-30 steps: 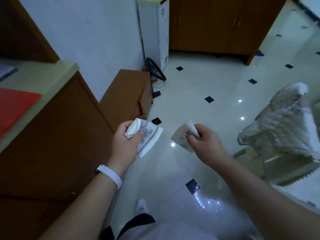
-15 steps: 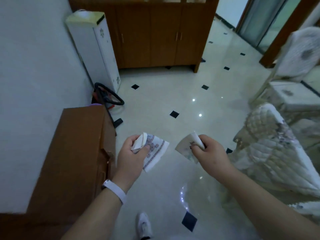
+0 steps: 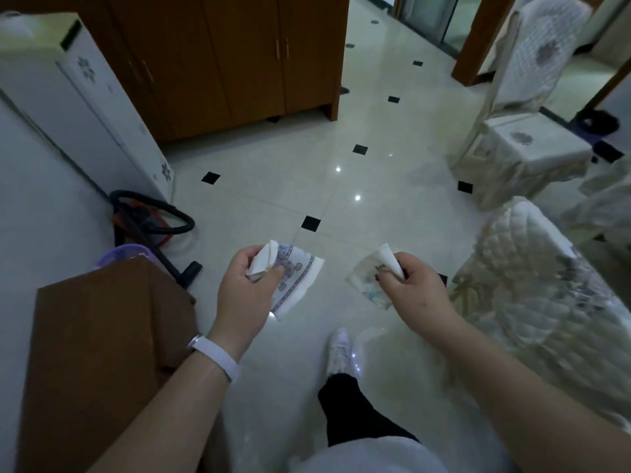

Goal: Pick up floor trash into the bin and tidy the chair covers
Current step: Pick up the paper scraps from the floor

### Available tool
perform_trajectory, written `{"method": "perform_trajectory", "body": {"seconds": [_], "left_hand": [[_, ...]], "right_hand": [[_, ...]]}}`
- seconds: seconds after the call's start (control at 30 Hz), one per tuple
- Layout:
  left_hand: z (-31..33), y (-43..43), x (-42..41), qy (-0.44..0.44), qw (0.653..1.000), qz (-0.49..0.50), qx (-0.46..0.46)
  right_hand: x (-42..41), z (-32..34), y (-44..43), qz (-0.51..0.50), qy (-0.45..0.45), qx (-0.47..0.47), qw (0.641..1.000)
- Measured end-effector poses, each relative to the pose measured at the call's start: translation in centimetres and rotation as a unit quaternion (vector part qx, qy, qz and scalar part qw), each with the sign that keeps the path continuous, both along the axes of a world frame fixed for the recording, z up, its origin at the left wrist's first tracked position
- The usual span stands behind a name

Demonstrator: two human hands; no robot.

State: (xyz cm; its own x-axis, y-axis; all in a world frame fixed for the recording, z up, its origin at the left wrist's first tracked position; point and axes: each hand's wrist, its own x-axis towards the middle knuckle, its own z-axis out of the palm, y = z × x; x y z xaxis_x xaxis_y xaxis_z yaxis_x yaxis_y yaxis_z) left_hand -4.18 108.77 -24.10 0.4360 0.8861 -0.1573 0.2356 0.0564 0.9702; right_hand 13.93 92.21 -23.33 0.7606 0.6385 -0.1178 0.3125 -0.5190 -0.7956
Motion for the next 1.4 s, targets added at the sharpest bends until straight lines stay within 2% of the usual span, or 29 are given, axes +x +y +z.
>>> {"method": "perform_trajectory", "body": {"seconds": [0.13,0.3,0.47,0.83,1.07,1.2,1.4], "left_hand": [[-0.7,5.8,3.8,0.037,0.999,0.010,0.008],[1.2,13.7,11.2,0.051,0.998,0.026,0.017],[3.4,19.4,20.0,0.036,0.998,0.022,0.055],[1.3,30.2,32.2,0.036,0.999,-0.024,0.018],[-1.3,41.8,42.4,0.019,0.997,-0.079,-0.013],[-1.2,48.8,48.4,0.000,0.992,-0.118,-0.042],[0.4,56.1,58.9,0.002,0.981,-0.192,-0.033]], "right_hand": [[5.0,-1.5,7.3,0.001,0.041,0.022,0.999],[12.8,-0.3,15.9,0.024,0.069,0.046,0.996],[21.7,1.6,21.3,0.021,0.069,0.060,0.996],[33.1,-0.1,30.1,-0.047,0.082,0.039,0.995],[41.2,-0.6,39.7,-0.103,0.062,0.004,0.993],[45.5,0.5,45.9,-0.125,0.035,-0.020,0.991],[52.0,2.5,51.2,-0.190,0.006,-0.013,0.982]]}}
